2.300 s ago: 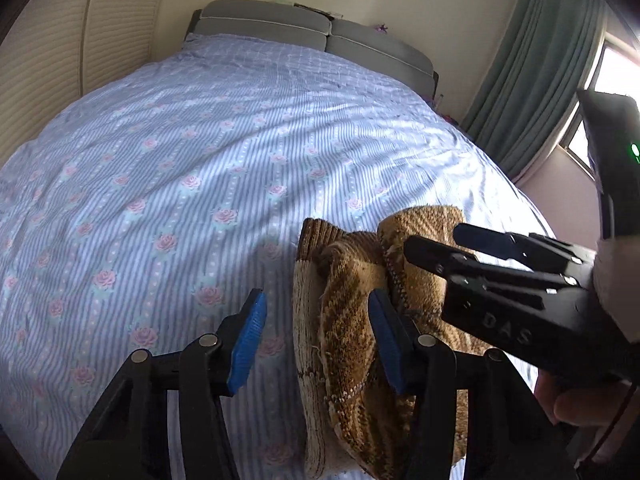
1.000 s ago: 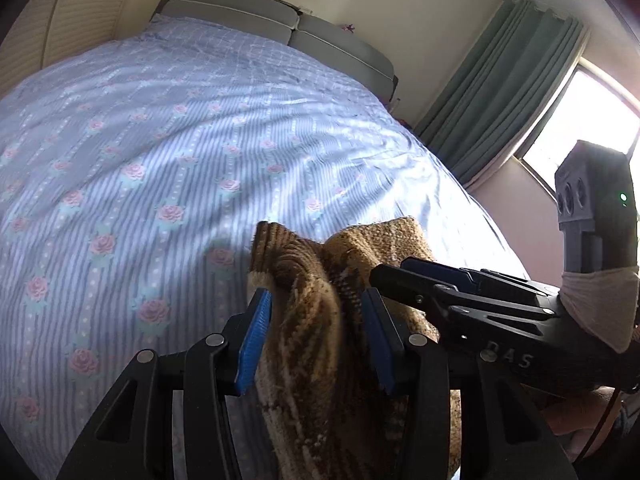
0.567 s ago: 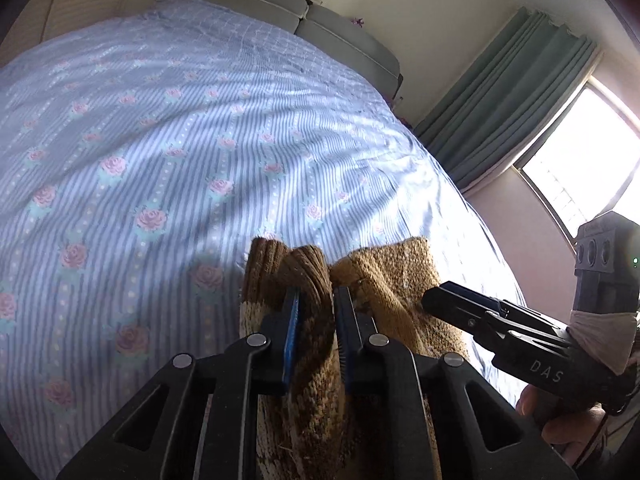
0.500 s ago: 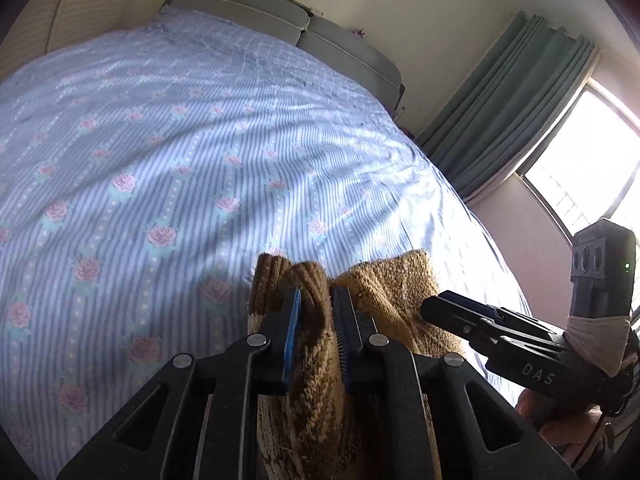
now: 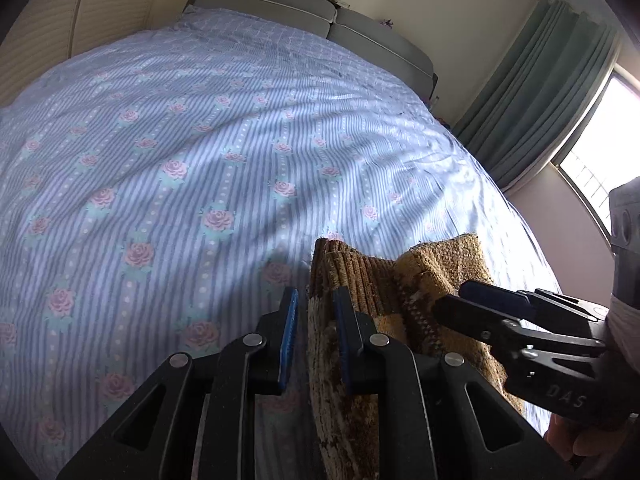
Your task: Fold small clothes
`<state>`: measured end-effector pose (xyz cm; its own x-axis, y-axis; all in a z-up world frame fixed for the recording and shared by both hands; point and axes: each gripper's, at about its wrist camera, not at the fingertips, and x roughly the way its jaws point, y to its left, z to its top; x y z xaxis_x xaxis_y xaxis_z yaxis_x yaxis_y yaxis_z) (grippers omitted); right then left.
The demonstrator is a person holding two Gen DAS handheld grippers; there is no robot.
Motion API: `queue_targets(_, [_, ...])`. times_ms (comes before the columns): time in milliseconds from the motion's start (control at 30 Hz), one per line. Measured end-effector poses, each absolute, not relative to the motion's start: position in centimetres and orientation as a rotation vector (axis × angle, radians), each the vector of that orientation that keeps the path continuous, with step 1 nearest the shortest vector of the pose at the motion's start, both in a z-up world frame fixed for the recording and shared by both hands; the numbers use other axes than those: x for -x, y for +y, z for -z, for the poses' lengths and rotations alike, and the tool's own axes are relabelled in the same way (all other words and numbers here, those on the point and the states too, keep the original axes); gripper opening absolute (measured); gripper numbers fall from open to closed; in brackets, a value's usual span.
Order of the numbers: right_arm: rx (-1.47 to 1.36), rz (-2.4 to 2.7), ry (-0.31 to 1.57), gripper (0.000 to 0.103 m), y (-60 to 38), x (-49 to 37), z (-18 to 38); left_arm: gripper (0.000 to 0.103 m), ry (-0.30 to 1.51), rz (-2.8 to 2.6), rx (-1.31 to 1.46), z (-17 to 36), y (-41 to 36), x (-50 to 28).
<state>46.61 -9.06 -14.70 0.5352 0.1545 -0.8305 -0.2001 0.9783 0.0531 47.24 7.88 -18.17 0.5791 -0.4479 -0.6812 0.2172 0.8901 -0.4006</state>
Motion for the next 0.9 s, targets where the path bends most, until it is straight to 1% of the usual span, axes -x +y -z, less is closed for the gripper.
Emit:
queue_targets(67, [0.097, -0.186, 1.002, 0.042, -8.1, -46.8, 15.2, 0.019, 0.861, 0.373, 0.257, 17.3, 8.5, -46.6])
queue_targets(100, [0.113, -0.179, 1.013, 0.049, -7.8, -46.8, 15.5, 0.019, 0.86, 0.366, 0.249, 17.0, 8.9, -46.2])
queue_targets(133, [0.12, -0.17, 1.017, 0.051, -7.5, -46.6, 15.8, 0.019, 0.86, 0.358, 0.245, 16.8, 9.4, -45.9])
queue_targets(200, [0.163, -0.146, 1.02, 0.053, -6.9, -46.4, 16.2, 0.019, 0.86, 0.328, 0.236, 16.6, 10.4, -45.4])
queue_targets(300, [0.312, -0.091, 1.025, 0.053, -5.3, -46.2, 17.4, 0.02, 0.87, 0.301, 0.225, 16.6, 11.6, -44.8])
queue_targets(333, [0.361, -0.068, 1.026, 0.052, -4.8, -46.1, 18.0, 0.02, 0.875, 0.299, 0.223, 16.6, 11.9, -44.6])
queue_targets(367, [0.401, -0.051, 1.017, 0.045, -4.5, -45.9, 18.3, 0.02, 0.88, 0.299, 0.222, 16.7, 12.1, -44.5])
queue_targets(400, [0.417, -0.041, 1.007, 0.041, -4.3, -45.8, 18.4, 0.02, 0.883, 0.297, 0.221, 16.6, 12.3, -44.3])
queue_targets(433, [0.414, -0.035, 1.003, 0.034, -4.3, -45.7, 18.4, 0.021, 0.884, 0.294, 0.218, 16.6, 12.4, -44.1])
queue_targets(467, [0.392, -0.032, 0.998, 0.031, -4.4, -45.7, 18.1, 0.023, 0.882, 0.292, 0.217, 16.4, 12.5, -43.9])
queue_targets(500, [0.362, -0.033, 0.996, 0.025, -4.6, -45.6, 17.6, 0.026, 0.877, 0.292, 0.218, 16.2, 12.7, -43.7])
queue_targets(533, [0.326, -0.043, 0.995, 0.022, -5.0, -45.6, 17.0, 0.028, 0.871, 0.294, 0.223, 16.1, 13.0, -43.5])
queue_targets(800, [0.156, -0.172, 0.902, 0.02, -4.3, -44.4, 11.0, 0.028, 0.837, 0.287, 0.268, 15.1, 15.2, -42.4])
queue_targets(900, [0.125, -0.227, 0.936, 0.02, -3.1, -44.9, 11.8, 0.028, 0.837, 0.277, 0.269, 15.1, 15.6, -42.2])
